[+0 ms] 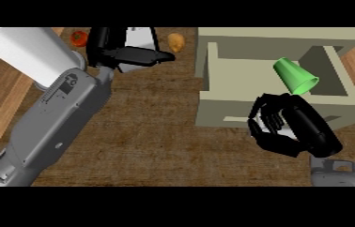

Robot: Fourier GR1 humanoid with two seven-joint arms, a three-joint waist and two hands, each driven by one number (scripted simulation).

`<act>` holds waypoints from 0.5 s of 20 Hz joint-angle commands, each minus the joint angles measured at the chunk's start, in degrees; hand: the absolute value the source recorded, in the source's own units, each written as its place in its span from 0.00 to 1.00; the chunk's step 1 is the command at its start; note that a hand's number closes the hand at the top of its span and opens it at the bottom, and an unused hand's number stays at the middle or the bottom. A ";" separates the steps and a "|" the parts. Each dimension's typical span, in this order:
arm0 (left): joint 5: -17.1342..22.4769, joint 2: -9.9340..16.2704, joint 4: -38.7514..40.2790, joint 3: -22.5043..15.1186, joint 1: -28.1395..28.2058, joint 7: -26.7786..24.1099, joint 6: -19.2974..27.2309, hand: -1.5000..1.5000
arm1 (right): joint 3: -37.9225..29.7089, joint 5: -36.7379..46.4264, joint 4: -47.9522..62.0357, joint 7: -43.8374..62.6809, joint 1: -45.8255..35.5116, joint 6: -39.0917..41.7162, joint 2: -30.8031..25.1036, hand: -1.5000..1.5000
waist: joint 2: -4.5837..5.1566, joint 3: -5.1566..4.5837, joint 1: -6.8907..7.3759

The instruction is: Pick up the cup, place it into the drawer and close the drawer

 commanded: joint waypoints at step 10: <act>1.14 8.29 -11.92 4.77 18.41 -2.22 -7.39 0.00 | 5.95 22.00 36.81 -11.88 -14.27 -15.70 0.65 1.00 | 0.49 0.06 0.06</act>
